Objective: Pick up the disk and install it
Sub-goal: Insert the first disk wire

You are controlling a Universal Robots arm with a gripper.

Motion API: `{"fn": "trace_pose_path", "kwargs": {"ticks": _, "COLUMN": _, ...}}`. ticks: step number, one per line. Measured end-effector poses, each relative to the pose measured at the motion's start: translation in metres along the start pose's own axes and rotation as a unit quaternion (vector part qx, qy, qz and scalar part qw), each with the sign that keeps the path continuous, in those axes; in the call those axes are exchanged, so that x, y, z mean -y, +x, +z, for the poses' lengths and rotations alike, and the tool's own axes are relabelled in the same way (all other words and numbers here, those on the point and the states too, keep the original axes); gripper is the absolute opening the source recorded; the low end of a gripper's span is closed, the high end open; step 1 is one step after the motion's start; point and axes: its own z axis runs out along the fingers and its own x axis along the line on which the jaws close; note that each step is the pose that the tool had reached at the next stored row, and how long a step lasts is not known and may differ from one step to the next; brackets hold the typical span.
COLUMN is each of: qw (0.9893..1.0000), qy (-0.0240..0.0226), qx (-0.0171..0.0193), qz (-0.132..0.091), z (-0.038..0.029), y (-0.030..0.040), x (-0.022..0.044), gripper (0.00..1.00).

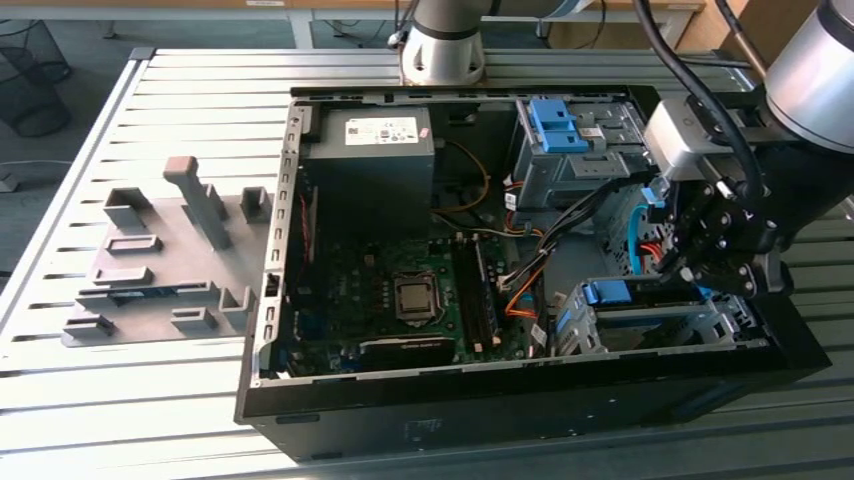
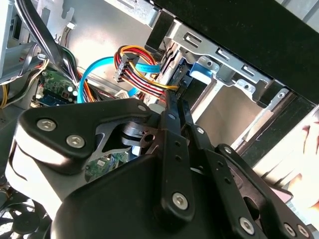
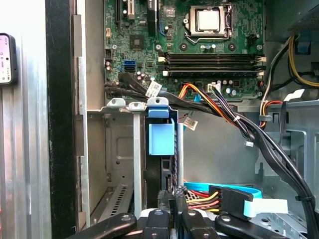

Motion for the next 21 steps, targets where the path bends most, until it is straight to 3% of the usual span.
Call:
{"fn": "trace_pose_path", "kwargs": {"ticks": 14, "qw": 1.0000, "qy": 0.0000, "qx": 0.0008, "qz": 0.000, "z": 0.0052, "y": 0.0007, "x": -0.0001, "gripper": 0.16}}
{"fn": "trace_pose_path", "kwargs": {"ticks": 16, "qw": 1.0000, "qy": 0.0000, "qx": 0.0008, "qz": 0.000, "z": 0.0024, "y": 0.0007, "x": -0.0001, "gripper": 0.17}}
{"fn": "trace_pose_path", "kwargs": {"ticks": 17, "qw": 1.0000, "qy": 0.0000, "qx": 0.0004, "qz": 0.000, "z": -0.0003, "y": 0.0006, "x": 0.0000, "gripper": 0.23}}
{"fn": "trace_pose_path", "kwargs": {"ticks": 21, "qw": 1.0000, "qy": -0.0001, "qx": 0.0004, "qz": 0.000, "z": -0.0081, "y": 0.0004, "x": 0.0001, "gripper": 0.23}}
